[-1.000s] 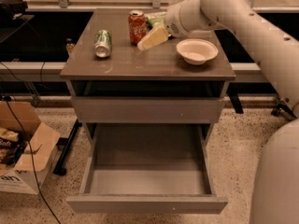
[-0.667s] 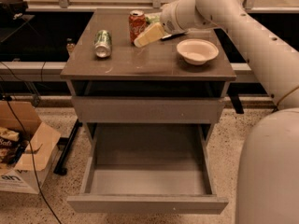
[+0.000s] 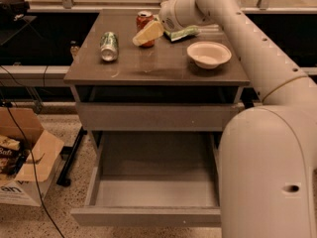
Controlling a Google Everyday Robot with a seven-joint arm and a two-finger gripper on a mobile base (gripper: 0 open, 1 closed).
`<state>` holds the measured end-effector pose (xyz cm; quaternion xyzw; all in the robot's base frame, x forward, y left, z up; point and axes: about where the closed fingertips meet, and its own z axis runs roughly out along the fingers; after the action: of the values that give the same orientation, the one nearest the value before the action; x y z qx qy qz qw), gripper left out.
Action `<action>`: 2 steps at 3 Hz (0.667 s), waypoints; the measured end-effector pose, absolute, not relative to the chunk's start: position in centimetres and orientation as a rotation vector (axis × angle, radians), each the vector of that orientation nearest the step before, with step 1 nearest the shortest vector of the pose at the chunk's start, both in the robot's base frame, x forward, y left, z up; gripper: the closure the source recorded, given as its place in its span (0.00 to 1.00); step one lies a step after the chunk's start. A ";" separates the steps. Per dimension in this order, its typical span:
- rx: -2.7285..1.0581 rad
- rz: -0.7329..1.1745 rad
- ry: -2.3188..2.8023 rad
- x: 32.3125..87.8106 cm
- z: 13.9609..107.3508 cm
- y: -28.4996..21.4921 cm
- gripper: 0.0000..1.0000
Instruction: Place coke can into middle drawer
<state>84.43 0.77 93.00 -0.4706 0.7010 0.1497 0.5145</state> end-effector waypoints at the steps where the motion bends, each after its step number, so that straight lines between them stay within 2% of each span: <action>1: -1.132 0.393 1.678 85.7 92.7 2.1 0.00; 2: -1.095 0.409 1.674 87.5 92.4 3.2 0.00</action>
Offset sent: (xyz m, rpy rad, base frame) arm 0.0471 0.0227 0.0014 0.0743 0.0056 -0.0082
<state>87.47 3.16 92.40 -0.4571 0.6989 0.1707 0.5229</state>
